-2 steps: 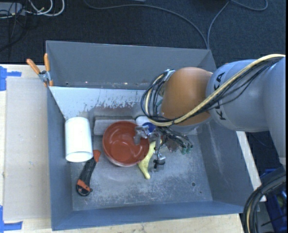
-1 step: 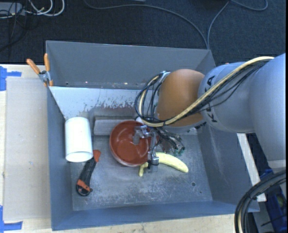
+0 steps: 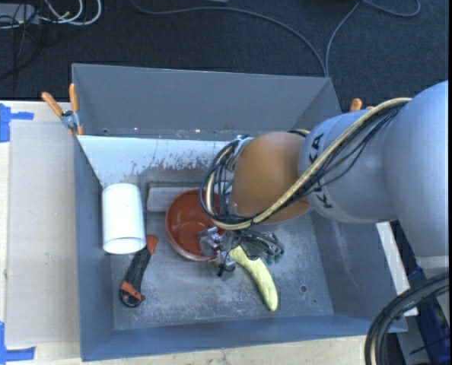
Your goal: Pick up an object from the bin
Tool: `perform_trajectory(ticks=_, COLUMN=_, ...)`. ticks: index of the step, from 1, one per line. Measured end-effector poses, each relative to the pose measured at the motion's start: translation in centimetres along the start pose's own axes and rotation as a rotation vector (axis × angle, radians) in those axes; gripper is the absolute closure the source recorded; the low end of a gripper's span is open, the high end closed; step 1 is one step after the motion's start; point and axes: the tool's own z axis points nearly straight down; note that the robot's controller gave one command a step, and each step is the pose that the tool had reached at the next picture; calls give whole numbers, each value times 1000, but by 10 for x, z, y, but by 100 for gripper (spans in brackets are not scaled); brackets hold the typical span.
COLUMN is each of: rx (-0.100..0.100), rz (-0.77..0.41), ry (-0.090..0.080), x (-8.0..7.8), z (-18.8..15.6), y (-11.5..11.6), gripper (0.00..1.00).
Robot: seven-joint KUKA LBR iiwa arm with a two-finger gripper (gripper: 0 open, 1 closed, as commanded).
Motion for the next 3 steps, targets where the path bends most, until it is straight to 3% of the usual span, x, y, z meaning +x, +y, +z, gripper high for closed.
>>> perform_trajectory(ticks=1, rx=0, rz=0, ry=-1, x=0, z=0, y=0, gripper=100)
perform_trajectory(ticks=2, rx=-2, rz=24, ry=1, x=8, z=-42, y=3, gripper=100)
perform_trajectory(ticks=3, rx=-4, rz=22, ry=7, x=5, z=-113, y=0, gripper=100)
